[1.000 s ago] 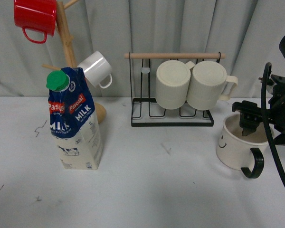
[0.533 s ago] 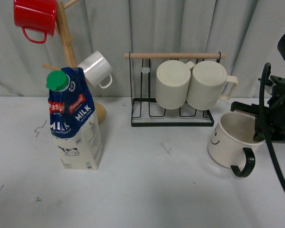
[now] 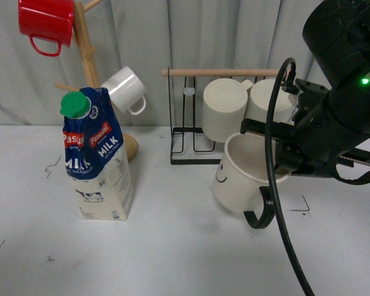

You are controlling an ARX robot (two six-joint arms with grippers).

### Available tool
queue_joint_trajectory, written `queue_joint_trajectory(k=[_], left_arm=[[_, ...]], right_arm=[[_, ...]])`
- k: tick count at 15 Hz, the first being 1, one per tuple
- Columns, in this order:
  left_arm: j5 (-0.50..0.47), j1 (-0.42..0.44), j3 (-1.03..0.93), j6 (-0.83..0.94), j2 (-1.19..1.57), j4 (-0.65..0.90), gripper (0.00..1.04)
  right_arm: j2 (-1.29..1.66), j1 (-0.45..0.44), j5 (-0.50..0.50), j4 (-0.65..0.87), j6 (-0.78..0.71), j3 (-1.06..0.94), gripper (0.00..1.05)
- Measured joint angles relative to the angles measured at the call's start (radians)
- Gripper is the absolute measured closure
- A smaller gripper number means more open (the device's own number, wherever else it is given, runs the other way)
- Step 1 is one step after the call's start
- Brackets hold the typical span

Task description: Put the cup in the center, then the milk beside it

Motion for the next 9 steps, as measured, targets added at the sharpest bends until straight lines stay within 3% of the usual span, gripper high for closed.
queue_joint_trajectory(k=[8,9], left_arm=[[0.000,0.000,0.000,0.000,0.000,0.000,0.07],[0.000,0.000,0.000,0.000,0.000,0.000,0.07]], right_arm=[[0.113,0.012,0.023,-0.039,0.010,0.086,1.01],[0.114,0.013,0.023,-0.038,0.011,0.087,0.87]])
